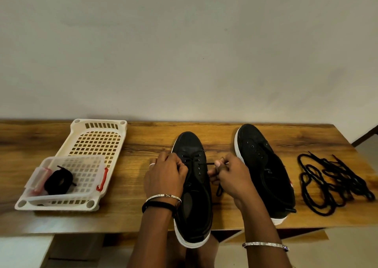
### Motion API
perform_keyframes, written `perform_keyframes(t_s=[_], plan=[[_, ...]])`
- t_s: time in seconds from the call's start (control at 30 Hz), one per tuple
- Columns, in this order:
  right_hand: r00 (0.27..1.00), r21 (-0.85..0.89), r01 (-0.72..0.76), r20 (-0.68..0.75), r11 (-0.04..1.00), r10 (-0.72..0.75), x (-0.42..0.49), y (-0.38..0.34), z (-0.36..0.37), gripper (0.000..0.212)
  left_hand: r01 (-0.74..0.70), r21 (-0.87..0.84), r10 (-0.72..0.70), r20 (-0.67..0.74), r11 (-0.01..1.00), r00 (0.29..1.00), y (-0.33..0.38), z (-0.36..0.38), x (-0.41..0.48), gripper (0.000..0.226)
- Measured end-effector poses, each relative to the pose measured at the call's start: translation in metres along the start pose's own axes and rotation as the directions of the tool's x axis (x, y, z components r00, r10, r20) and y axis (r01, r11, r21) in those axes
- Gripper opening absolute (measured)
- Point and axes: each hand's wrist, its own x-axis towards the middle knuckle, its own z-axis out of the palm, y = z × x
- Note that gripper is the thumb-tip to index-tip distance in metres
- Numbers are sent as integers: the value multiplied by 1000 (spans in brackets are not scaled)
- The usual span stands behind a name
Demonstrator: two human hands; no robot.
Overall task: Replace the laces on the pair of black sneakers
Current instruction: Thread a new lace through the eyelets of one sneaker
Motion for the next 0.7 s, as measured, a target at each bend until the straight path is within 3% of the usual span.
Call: perform_keyframes(t_s=[0.1, 0.17, 0.27, 0.33, 0.47, 0.7], plan=[[999, -9, 19, -33, 1000, -20, 2, 3, -2, 11, 24, 54, -23, -25, 998, 999, 1, -1, -1, 11], [1000, 184, 7, -3, 983, -6, 0, -3, -8, 9, 30, 13, -30, -28, 999, 999, 0, -1, -1, 11], [998, 549, -29, 56, 836, -2, -5, -13, -19, 6, 48, -98, -50, -19, 994, 999, -2, -2, 1, 14], [998, 648, -17, 54, 762, -24, -6, -14, -24, 2, 63, -140, -64, -7, 988, 998, -3, -3, 2, 16], [1000, 702, 20, -7, 712, -21, -3, -11, -26, 7, 83, -135, -84, 4, 987, 996, -4, -5, 1, 14], [979, 571, 73, -198, 818, 51, 2, -2, -22, 12, 171, -97, -169, 28, 980, 985, -4, -5, 1, 17]])
